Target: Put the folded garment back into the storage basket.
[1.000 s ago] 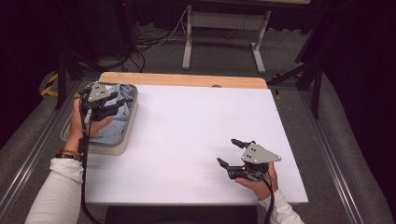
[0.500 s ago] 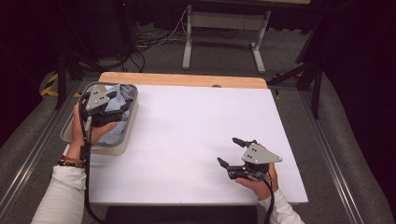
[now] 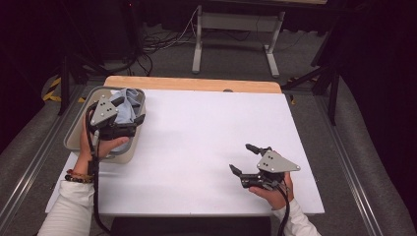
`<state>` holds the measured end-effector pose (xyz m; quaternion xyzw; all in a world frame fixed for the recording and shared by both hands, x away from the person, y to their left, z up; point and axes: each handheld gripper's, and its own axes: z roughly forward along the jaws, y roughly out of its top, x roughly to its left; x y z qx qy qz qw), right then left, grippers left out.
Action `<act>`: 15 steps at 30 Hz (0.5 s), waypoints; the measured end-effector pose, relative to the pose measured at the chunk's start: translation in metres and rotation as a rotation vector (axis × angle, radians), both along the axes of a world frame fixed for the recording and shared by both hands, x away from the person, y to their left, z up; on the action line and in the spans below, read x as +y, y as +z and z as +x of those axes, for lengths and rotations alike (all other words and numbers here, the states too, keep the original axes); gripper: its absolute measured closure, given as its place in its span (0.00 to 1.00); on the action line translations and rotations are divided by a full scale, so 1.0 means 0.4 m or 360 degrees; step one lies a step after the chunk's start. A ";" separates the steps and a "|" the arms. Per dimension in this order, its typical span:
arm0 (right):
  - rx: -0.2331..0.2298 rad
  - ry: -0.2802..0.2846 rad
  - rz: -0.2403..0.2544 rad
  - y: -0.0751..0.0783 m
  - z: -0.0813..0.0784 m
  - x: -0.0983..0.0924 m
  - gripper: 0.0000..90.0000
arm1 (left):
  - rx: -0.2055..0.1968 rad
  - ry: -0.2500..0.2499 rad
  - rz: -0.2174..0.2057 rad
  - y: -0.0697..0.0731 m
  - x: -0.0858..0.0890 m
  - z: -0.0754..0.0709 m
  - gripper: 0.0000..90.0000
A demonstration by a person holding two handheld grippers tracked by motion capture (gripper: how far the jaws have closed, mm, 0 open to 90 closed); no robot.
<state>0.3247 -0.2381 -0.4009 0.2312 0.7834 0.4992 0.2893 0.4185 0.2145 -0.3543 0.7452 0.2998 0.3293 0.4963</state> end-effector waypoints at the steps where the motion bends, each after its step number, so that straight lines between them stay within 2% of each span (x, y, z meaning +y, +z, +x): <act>1: -0.0002 -0.0005 0.0001 0.000 0.000 0.000 0.19 | -0.0006 -0.0002 -0.0005 0.001 -0.002 -0.003 0.14; 10: -0.0013 -0.0020 0.0008 0.003 -0.002 -0.002 0.17 | -0.0043 -0.0043 -0.0038 -0.002 -0.014 -0.031 0.09; 15: -0.0016 -0.0025 0.0006 0.002 -0.002 -0.002 0.16 | -0.0060 -0.0065 -0.0085 -0.005 -0.018 -0.046 0.08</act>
